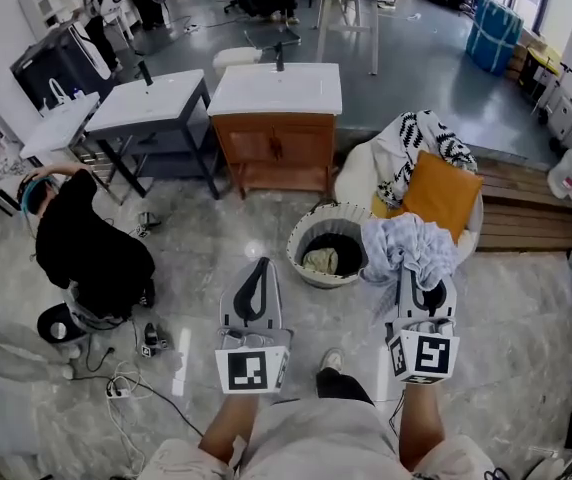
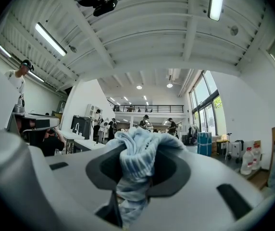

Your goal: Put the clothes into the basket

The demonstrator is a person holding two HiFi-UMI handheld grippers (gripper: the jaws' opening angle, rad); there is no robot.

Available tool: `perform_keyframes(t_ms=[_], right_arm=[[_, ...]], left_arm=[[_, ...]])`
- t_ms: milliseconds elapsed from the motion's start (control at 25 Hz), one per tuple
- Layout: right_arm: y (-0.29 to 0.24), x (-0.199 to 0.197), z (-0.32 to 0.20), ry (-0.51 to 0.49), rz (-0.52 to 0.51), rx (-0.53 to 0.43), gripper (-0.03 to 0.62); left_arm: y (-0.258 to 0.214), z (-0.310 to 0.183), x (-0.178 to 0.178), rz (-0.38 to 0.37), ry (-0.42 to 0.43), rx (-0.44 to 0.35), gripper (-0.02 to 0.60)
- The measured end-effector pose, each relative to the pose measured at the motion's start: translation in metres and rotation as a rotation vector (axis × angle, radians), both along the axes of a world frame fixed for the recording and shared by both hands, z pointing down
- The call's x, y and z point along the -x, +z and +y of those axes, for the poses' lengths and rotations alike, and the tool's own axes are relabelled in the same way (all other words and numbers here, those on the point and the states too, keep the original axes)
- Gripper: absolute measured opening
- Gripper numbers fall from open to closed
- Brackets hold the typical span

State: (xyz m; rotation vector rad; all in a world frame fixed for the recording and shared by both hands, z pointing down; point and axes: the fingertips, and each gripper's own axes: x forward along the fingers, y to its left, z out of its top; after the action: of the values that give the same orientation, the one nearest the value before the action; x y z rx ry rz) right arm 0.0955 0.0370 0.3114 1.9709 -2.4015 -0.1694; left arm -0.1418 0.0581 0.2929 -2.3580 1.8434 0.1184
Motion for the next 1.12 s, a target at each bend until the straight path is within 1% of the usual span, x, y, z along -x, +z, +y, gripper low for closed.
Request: perform_keyframes(t_ms=[240, 400, 680, 800, 920, 1120], right_arm=[[-0.002, -0.031, -0.056, -0.014, -0.012, -0.005, 0.106], [-0.001, -0.053, -0.089, -0.021, -0.021, -0.003, 0.107], [0.001, -0.075, -0.134, -0.043, -0.029, -0.011, 0.107], [0.003, -0.080, -0.148, -0.051, -0.039, -0.018, 0.106], [0.004, -0.077, -0.167, -0.061, -0.051, -0.023, 0.107], [0.023, -0.068, -0.188, -0.054, -0.052, 0.018, 0.107]], left_arm=[[-0.007, -0.057, -0.038, 0.019, -0.008, 0.000, 0.006], [-0.005, -0.091, -0.064, 0.011, -0.002, 0.001, 0.006], [-0.005, -0.135, -0.094, 0.003, -0.006, -0.002, 0.006], [-0.004, -0.148, -0.100, -0.001, -0.001, 0.001, 0.006], [0.000, -0.165, -0.098, -0.006, -0.006, 0.010, 0.006], [0.015, -0.196, -0.092, 0.004, 0.010, 0.028, 0.006]])
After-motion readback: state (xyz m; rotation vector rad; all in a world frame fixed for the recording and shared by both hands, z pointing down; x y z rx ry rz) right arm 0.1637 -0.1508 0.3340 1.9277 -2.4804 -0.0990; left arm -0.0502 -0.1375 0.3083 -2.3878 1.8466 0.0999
